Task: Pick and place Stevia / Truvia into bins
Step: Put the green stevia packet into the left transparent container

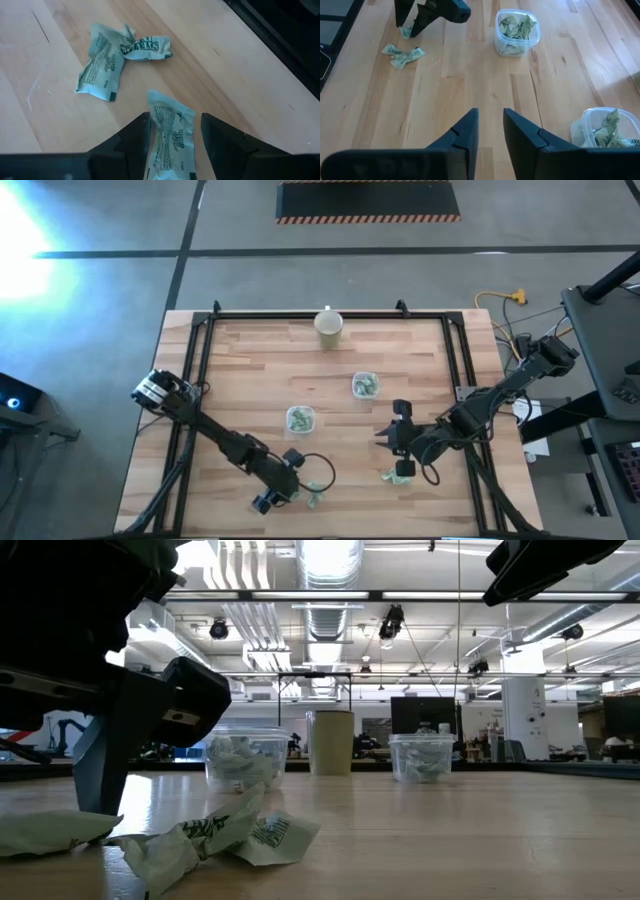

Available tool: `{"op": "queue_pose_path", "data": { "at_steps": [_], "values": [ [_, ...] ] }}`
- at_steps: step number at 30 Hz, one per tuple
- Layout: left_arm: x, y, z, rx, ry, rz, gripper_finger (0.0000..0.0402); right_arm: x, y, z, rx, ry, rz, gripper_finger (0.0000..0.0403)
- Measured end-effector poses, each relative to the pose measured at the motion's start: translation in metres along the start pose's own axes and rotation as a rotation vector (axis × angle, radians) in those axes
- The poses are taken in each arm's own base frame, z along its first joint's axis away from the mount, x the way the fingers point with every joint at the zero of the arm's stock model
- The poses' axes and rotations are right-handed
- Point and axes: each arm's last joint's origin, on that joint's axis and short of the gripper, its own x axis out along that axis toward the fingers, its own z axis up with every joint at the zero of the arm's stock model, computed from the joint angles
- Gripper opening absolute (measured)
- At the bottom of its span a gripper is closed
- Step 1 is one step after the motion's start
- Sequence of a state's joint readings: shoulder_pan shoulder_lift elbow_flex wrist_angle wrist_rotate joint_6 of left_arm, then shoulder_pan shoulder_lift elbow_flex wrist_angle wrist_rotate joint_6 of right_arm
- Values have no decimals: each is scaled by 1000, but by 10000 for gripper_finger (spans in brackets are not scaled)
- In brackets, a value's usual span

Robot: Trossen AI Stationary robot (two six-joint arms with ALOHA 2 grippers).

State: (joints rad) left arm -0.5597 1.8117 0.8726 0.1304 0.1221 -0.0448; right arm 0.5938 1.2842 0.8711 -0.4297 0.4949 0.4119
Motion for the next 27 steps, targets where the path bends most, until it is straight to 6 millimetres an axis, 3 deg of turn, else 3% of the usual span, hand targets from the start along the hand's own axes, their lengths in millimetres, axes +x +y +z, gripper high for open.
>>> {"op": "queue_pose_path", "data": {
  "at_steps": [4, 16, 22, 27],
  "values": [
    [-1, 1, 0, -1, 2, 3, 144, 0, 0, 0, 0, 1, 1, 74],
    [-3, 3, 2, 59, -4, 7, 11, 0, 0, 0, -1, 2, 0, 76],
    [-4, 5, 6, 112, -10, 68, 5, 0, 0, 0, -4, 3, 0, 74],
    [-10, 8, 13, 159, -18, 233, 1, 0, 0, -1, -8, 6, -2, 68]
  ]
}}
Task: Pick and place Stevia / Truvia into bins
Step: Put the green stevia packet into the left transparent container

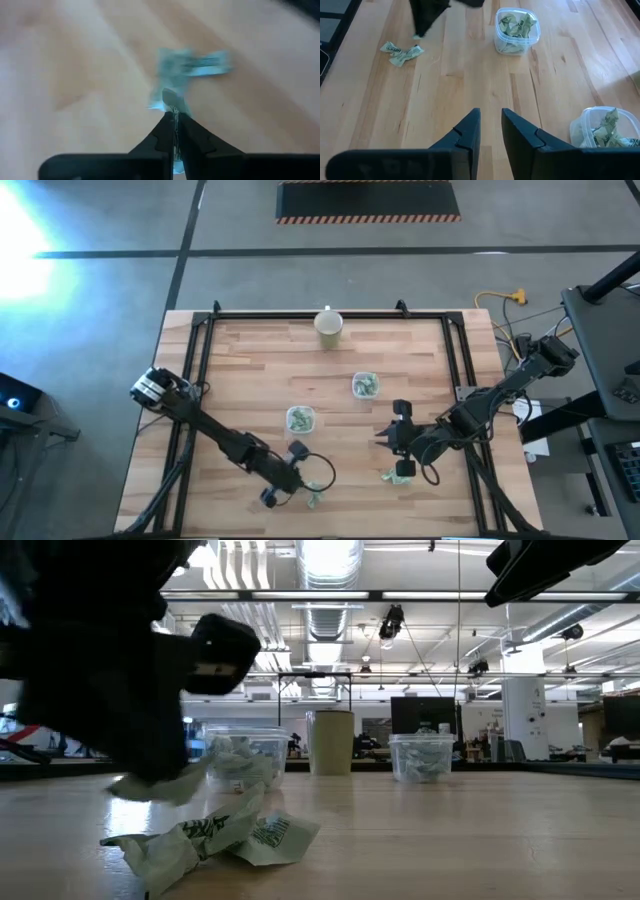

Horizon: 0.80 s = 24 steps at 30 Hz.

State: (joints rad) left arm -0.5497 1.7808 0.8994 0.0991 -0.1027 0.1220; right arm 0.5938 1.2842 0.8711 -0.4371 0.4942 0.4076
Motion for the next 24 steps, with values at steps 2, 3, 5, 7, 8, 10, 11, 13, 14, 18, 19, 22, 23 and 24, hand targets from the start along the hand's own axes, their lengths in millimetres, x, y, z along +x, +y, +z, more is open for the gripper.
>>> {"op": "queue_pose_path", "data": {
  "at_steps": [2, 3, 5, 7, 8, 10, 11, 13, 14, 18, 19, 22, 23, 24],
  "values": [
    [-5, 3, 1, 5, 24, 108, 1, 0, 0, 0, 0, 1, 0, 68],
    [-9, 5, 2, 5, 28, 168, 1, 0, 0, 0, 0, 1, -1, 69],
    [-18, 8, 6, 8, 18, 295, 1, 0, 0, 0, -1, 1, -3, 72],
    [-26, 9, 9, 27, 15, 407, 0, 0, 0, -1, -1, 1, -3, 74],
    [-29, 9, 10, 40, 14, 459, 0, 0, 0, -1, -1, 2, -3, 75],
    [-38, 11, 12, 46, 15, 581, 0, 1, 0, -1, -1, 2, -4, 75],
    [-41, 13, 12, 47, 20, 640, 0, 1, 0, -1, -2, 3, -4, 74],
    [-45, 17, 9, 48, 40, 730, 0, 1, 0, -1, -2, 2, -4, 70],
    [-45, 19, 6, 55, 62, 755, 0, 1, 0, -1, -1, 2, -4, 69],
    [-44, 30, -3, 54, 137, 778, 0, 1, 0, -1, -1, 1, -4, 64],
    [-44, 34, -5, 47, 153, 782, 0, 1, 0, -1, 0, 0, -4, 64],
    [-42, 41, -9, 27, 184, 792, 0, 1, 0, -1, 0, 0, -4, 64],
    [-42, 42, -9, 25, 185, 793, 0, 1, 0, -1, 0, 0, -4, 65],
    [-42, 42, -10, 24, 185, 794, 0, 1, 0, -1, 0, 0, -4, 66]
  ]
}}
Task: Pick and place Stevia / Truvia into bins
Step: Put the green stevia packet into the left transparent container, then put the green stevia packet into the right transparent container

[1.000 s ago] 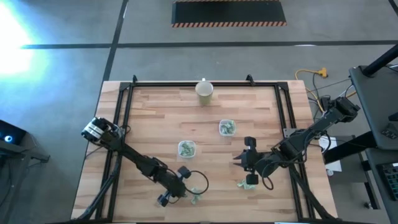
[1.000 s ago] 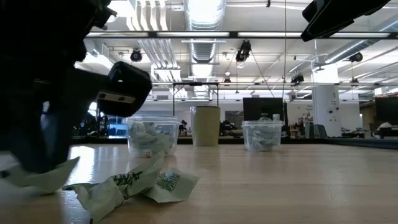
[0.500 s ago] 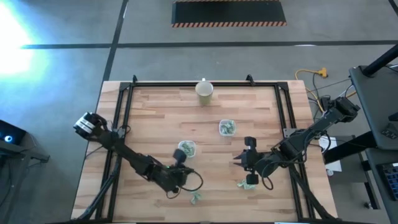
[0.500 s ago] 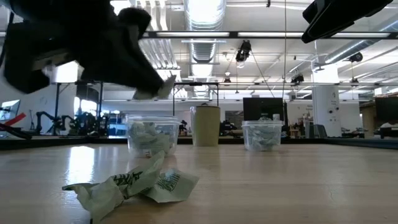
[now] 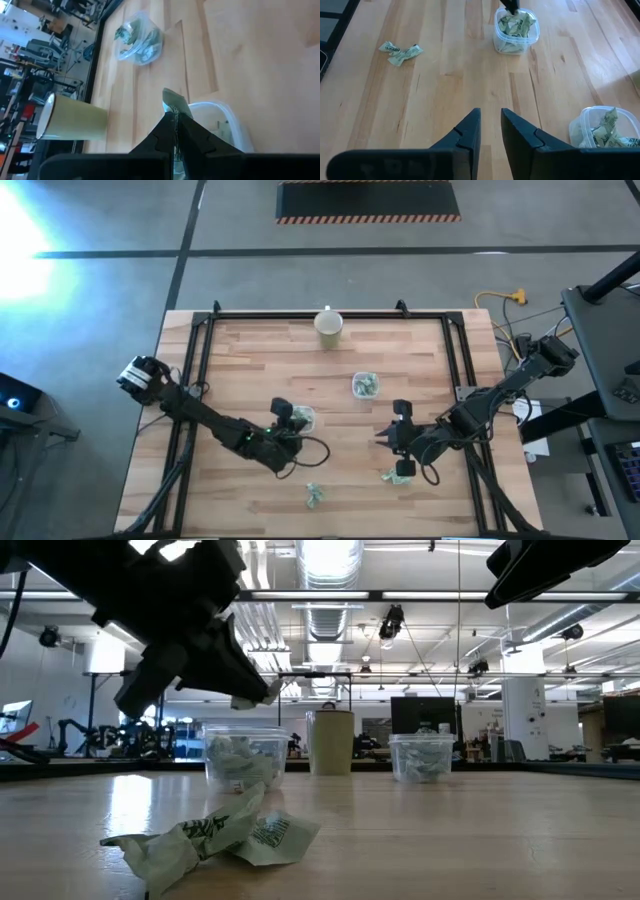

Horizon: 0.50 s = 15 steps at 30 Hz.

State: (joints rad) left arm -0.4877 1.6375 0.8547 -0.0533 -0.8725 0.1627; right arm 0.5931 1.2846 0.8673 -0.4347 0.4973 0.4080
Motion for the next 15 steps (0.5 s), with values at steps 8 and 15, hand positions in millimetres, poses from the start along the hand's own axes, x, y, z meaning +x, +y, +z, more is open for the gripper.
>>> {"op": "queue_pose_path", "data": {
  "at_steps": [8, 15],
  "values": [
    [2, 2, -2, -16, 19, 0, 9, 0, 0, 0, 0, 0, 0, 61],
    [2, 1, -8, -16, 65, 8, 82, 0, 0, 0, 0, 0, -1, 64]
  ]
}}
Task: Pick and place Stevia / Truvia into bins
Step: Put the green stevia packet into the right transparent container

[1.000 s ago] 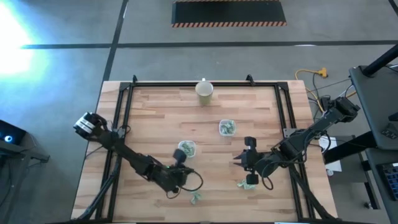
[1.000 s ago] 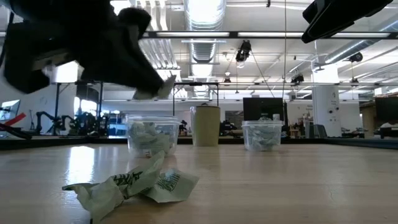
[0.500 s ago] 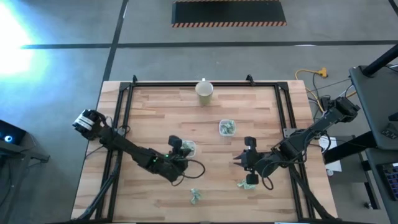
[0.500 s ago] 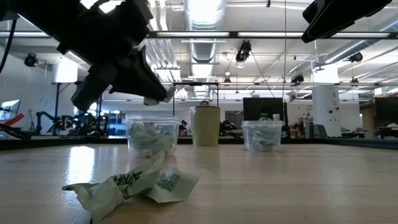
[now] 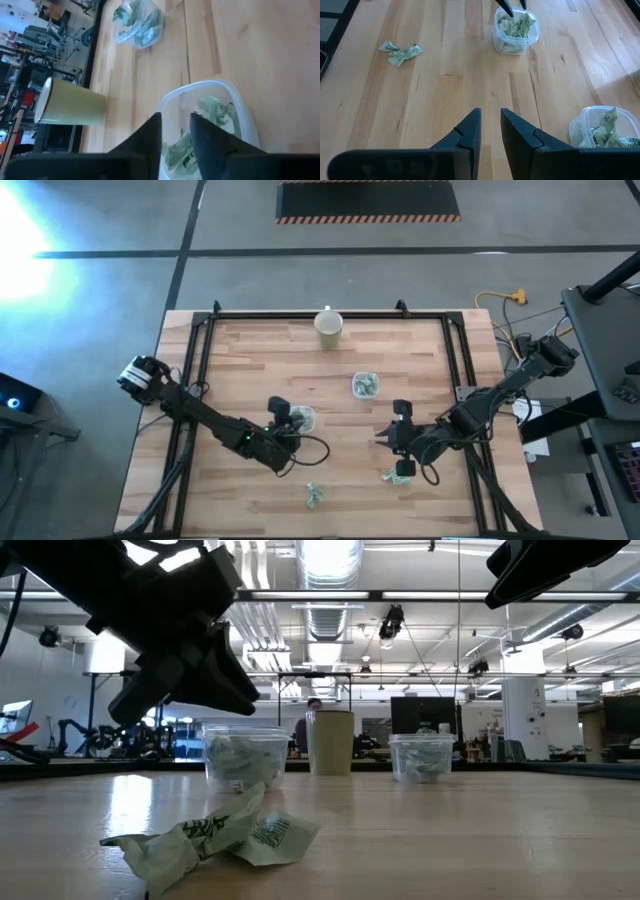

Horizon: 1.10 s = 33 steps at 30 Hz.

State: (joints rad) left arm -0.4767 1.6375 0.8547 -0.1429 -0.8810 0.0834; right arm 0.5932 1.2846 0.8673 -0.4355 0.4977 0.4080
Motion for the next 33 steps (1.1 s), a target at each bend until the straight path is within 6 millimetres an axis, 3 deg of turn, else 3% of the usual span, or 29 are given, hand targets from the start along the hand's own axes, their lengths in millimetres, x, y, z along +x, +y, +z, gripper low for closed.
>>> {"op": "queue_pose_path", "data": {
  "at_steps": [9, 21, 26, 33],
  "values": [
    [-10, 8, 8, -31, -35, 11, 134, 0, 0, 0, -4, -1, 0, 59],
    [-70, 35, 16, -99, -198, -52, 134, 0, 1, 2, 20, -23, 8, 60],
    [-98, 33, 15, -81, -271, -115, 134, 2, 2, 2, 17, -23, 8, 60],
    [-126, 22, 11, -23, -337, -77, 135, 7, 5, 4, -1, -22, 9, 67]
  ]
}}
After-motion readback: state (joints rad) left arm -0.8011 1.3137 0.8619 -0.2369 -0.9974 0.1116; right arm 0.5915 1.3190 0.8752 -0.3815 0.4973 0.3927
